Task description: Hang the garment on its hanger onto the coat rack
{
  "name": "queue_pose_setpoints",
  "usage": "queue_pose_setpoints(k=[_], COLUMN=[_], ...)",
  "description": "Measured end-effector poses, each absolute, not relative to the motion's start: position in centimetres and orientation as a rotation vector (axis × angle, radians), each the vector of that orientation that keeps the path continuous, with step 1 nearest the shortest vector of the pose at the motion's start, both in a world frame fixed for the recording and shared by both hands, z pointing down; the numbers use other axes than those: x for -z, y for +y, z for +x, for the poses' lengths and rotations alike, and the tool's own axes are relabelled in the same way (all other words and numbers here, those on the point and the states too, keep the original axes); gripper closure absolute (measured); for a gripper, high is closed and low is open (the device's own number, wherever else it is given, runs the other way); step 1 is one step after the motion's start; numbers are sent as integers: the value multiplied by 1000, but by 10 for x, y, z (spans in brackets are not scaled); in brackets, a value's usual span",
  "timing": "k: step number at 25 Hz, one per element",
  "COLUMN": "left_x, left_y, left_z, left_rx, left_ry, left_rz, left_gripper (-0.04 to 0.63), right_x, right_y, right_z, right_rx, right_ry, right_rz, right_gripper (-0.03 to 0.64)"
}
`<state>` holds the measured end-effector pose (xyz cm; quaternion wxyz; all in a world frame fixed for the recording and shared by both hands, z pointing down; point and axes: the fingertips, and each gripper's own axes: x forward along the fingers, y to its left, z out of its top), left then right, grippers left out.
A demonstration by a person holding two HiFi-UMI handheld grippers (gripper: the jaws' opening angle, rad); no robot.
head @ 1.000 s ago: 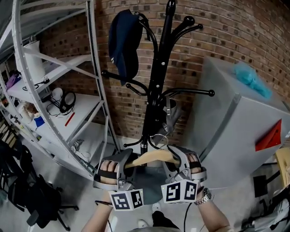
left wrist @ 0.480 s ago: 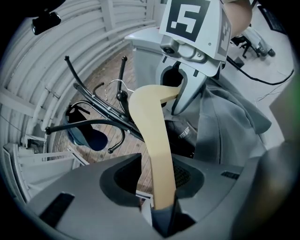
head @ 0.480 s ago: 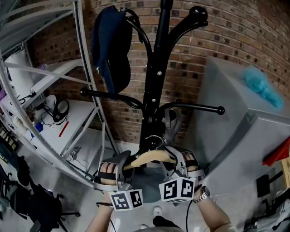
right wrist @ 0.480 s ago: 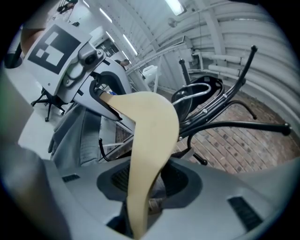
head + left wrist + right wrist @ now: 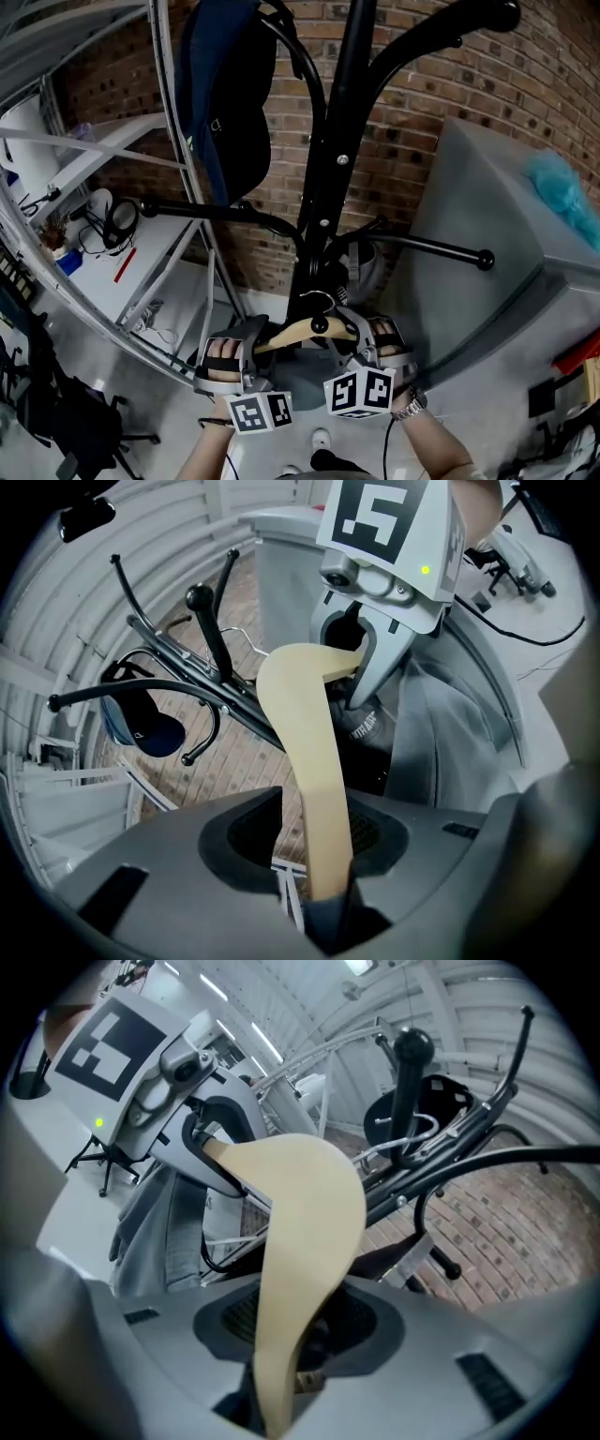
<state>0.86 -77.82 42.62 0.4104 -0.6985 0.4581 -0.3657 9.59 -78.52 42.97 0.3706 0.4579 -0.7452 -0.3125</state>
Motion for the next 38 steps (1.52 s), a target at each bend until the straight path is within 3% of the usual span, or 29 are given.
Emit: queue_pose_setpoints(k=[14, 18, 22, 30, 34, 36, 37, 38], left_x=[-441, -437, -431, -431, -414, -404, -399, -396], left_y=[-803, -793, -776, -744, -713, -695, -686, -677], left_z=[7, 12, 13, -7, -17, -25, -30, -35], left_rx=[895, 807, 671, 575, 381, 267, 218, 168], left_ry=[1156, 1088, 1030, 1121, 1245, 1323, 1364, 1412], left_rz=[-1752, -1799, -1929, -1947, -2022, -2082, -2111, -2144], left_gripper=[462, 423, 346, 345, 345, 348, 375, 409], right_x=[-438, -434, -433, -414, -400, -399, -402, -407], right_y=[-807, -802, -787, -750, -718, -700, -693, -685], right_z=[92, 96, 98, 108, 109, 103, 99, 93], right_rx=[878, 896, 857, 800, 627, 447, 355, 271], right_ry=[-1945, -2017, -2135, -2283, -2515, -2659, -2705, -2735], right_rz=[1182, 1199, 1169, 1258, 1422, 1476, 1473, 1454], right_gripper=[466, 455, 371, 367, 370, 440, 554, 569])
